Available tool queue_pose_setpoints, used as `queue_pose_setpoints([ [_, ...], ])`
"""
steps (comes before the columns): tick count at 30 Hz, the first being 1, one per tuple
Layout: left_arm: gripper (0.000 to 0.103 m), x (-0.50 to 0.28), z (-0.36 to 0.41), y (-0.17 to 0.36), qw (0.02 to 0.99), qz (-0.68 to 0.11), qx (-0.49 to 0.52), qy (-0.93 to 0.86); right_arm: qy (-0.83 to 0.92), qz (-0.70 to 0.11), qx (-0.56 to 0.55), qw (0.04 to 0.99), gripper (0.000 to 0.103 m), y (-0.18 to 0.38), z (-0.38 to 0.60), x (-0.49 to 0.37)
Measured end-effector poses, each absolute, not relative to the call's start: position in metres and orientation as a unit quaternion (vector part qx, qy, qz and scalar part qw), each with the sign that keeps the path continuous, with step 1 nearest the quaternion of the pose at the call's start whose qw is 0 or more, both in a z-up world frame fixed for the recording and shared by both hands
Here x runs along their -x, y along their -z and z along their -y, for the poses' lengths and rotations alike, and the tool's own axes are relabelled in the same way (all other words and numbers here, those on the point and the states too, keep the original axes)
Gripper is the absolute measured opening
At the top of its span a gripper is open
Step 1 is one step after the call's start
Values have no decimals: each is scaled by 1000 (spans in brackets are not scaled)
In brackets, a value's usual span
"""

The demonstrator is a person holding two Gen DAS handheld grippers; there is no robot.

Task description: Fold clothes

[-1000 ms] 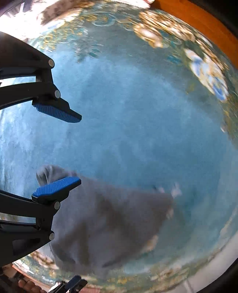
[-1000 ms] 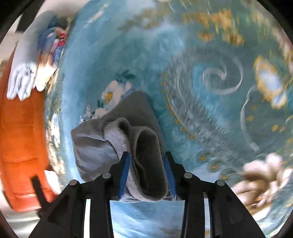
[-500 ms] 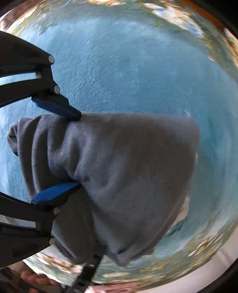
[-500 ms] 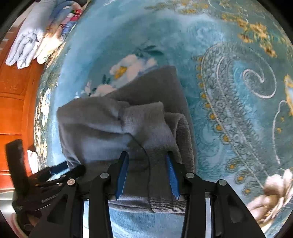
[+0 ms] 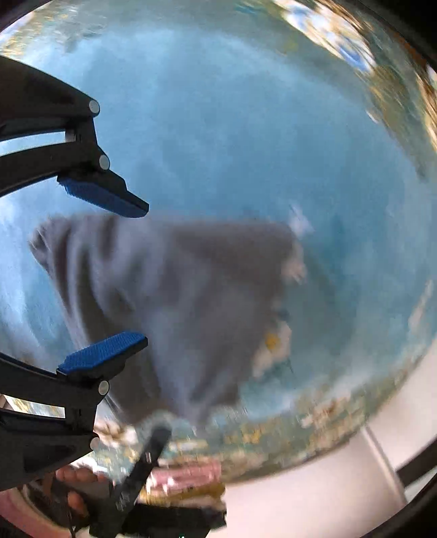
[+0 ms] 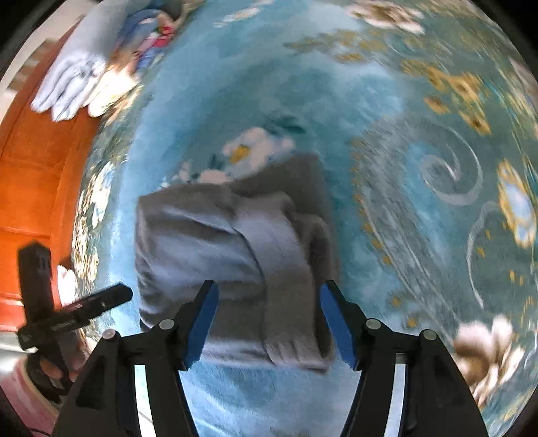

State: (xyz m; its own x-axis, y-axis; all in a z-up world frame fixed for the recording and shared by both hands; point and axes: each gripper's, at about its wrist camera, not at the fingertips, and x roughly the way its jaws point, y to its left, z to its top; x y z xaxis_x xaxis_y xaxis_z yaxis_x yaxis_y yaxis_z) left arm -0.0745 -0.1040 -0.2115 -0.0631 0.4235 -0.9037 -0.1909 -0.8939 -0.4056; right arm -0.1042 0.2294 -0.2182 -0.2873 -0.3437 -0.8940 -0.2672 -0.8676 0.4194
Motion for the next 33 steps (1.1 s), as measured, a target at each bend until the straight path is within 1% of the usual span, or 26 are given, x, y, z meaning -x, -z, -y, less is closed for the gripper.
queue_pose_setpoints([
  [5,74,122,73,233,234,72,655,-715,767,250,-589,55,64,228,-216,146],
  [8,74,132,70,255,221,75,673,-702,752,264,-602,50,64,250,-221,158],
  [10,74,129,71,257,216,77,677,-699,748,275,-602,49,64,259,-223,163],
  [11,74,128,72,255,217,81,674,-701,747,278,-602,50,65,258,-223,164],
  [15,75,120,95,238,230,143,659,-702,750,294,-589,65,66,241,-229,157],
  [17,79,116,115,240,209,160,659,-705,752,305,-582,56,72,240,-242,143],
  [19,80,110,135,250,191,171,667,-699,750,315,-580,42,73,243,-256,127],
  [20,80,107,143,257,188,180,675,-691,747,319,-582,32,77,248,-264,119],
  [21,80,104,147,264,189,191,681,-681,744,323,-585,22,85,252,-271,111],
  [22,81,102,149,271,191,202,687,-671,736,333,-589,21,88,260,-276,105],
  [26,85,92,147,294,219,244,699,-636,696,395,-597,48,90,292,-282,90],
  [27,86,91,145,298,225,247,696,-635,694,403,-594,58,94,296,-282,89],
  [29,86,92,140,298,242,249,687,-639,696,406,-588,76,98,299,-280,90],
  [31,86,94,131,301,264,258,683,-630,696,407,-584,93,98,299,-279,92],
  [33,86,97,123,303,276,251,683,-628,693,410,-583,107,98,299,-277,94],
])
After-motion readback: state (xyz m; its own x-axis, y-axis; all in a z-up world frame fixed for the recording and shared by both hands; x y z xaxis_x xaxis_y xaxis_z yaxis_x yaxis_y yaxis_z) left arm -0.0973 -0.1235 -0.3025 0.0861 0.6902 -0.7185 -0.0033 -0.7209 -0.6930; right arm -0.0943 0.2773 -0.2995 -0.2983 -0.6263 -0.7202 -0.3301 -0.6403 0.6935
